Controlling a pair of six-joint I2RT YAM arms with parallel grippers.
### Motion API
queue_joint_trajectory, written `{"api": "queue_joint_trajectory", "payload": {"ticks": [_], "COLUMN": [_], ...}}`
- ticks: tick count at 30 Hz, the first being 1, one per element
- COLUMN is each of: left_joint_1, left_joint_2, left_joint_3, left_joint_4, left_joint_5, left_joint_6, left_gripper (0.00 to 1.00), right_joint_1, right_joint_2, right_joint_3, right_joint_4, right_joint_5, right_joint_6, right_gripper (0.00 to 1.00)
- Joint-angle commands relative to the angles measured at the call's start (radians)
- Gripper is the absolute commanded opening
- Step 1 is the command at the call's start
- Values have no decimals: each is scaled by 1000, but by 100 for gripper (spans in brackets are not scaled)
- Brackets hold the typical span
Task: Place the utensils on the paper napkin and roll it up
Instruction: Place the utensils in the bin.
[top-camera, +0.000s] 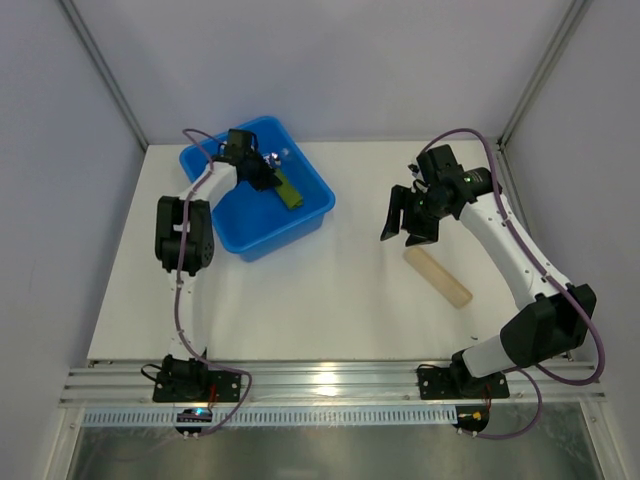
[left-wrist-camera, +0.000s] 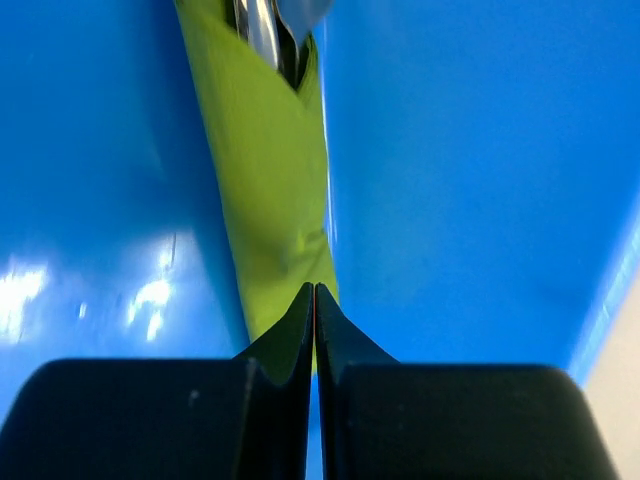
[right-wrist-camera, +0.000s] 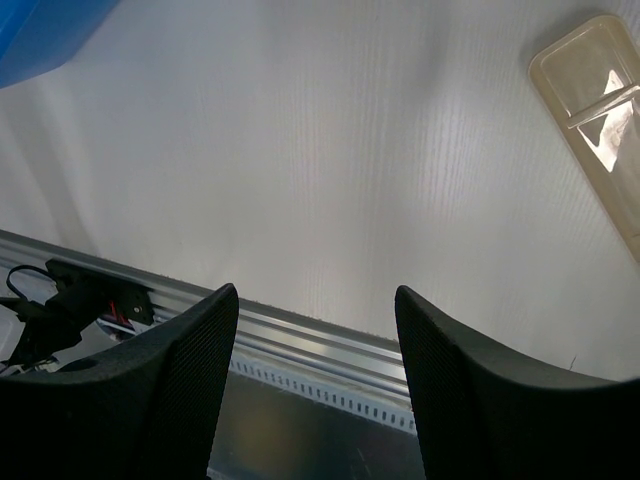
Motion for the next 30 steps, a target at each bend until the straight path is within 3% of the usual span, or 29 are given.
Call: {"api": "queue_joint_trajectory", "payload": {"ticks": [1,6,17,23,30], "left_joint_1": [8,17,22,23,26], "left_joint_2": [70,142,127,81,9], "left_joint_3": [91,151,151,171,262], "left_joint_4": [-20,-26,-12,44,66], "left_joint_5": [26,26,55,89,138], "left_joint_6": [-31,-40,-32,-51,-110], "left_gripper": [0,0,0,11,39], "right_joint_1": [-8,-15,-27,-25,-27], "right_joint_2": [-29,-25,-15,-25,-37], "right_joint_3": [25,29,39,37,34], "right_joint_4": [-6,-8,-8,-2,8], "right_joint_5": [13,10,3,2,17], "right_joint_6": [-27,-32,-40,-37,-20], "right_gripper": [68,68,68,68,68]}}
